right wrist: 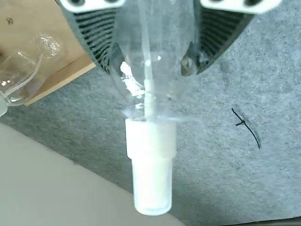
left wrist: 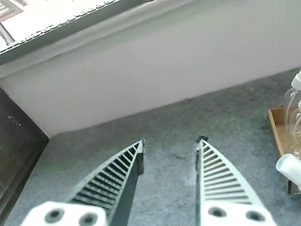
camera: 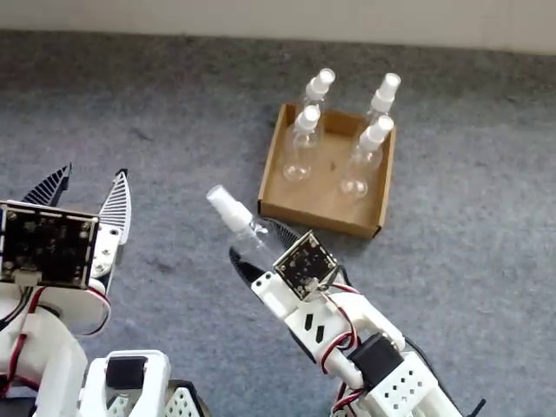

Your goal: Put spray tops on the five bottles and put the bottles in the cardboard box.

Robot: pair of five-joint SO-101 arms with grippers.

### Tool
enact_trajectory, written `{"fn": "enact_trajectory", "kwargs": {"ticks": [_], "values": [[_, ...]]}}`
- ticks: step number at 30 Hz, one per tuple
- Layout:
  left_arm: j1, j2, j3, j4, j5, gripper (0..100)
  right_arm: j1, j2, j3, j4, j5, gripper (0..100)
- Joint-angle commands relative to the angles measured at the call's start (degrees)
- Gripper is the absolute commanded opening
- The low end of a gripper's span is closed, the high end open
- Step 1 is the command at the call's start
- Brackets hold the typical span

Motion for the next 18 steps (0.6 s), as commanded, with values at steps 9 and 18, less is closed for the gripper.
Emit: {"fn": "enact_trajectory", "kwargs": {"ticks": [9,18], "values": [[0.2,0.8,8.0,-3.3,5.5,18,-2.2,-1.5,-0.7,-1.5,-0.3,0.5],[11.3,0.4,18.4,-8.3,5.6,18,-6.9,-11.2,0.7,0.9,-0.3,0.5]]}}
